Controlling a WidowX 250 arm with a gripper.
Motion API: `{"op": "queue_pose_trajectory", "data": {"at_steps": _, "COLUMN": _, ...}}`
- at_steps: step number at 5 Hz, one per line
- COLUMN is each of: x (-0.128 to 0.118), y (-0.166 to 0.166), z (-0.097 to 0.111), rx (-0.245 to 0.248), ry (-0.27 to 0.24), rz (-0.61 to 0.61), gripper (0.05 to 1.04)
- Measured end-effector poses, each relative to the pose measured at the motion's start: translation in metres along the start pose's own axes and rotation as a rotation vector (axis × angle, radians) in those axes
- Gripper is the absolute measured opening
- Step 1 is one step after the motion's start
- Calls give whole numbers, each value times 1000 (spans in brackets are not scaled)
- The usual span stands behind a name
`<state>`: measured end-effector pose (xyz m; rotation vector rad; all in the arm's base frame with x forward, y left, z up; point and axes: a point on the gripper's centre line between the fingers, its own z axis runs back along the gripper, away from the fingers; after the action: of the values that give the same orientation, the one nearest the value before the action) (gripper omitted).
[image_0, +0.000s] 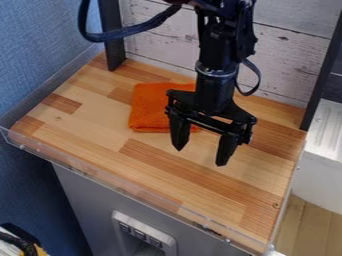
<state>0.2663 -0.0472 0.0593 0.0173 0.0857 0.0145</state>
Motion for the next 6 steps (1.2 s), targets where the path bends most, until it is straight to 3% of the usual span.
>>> {"op": "queue_pose_trajectory", "data": {"at_steps": 2, "x": -6, "y": 0, "z": -11, "rx": -13, "ry": -11, "rz": 203, "gripper": 997}}
{"op": "queue_pose_trajectory", "data": {"at_steps": 5, "x": -4, "y": 19, "z": 2, "rx": -73, "ry": -116, "rz": 639, "gripper": 999}}
{"op": "queue_pose_trajectory", "data": {"at_steps": 6, "x": -7, "y": 21, "z": -1, "rx": -67, "ry": -117, "rz": 744, "gripper": 999}}
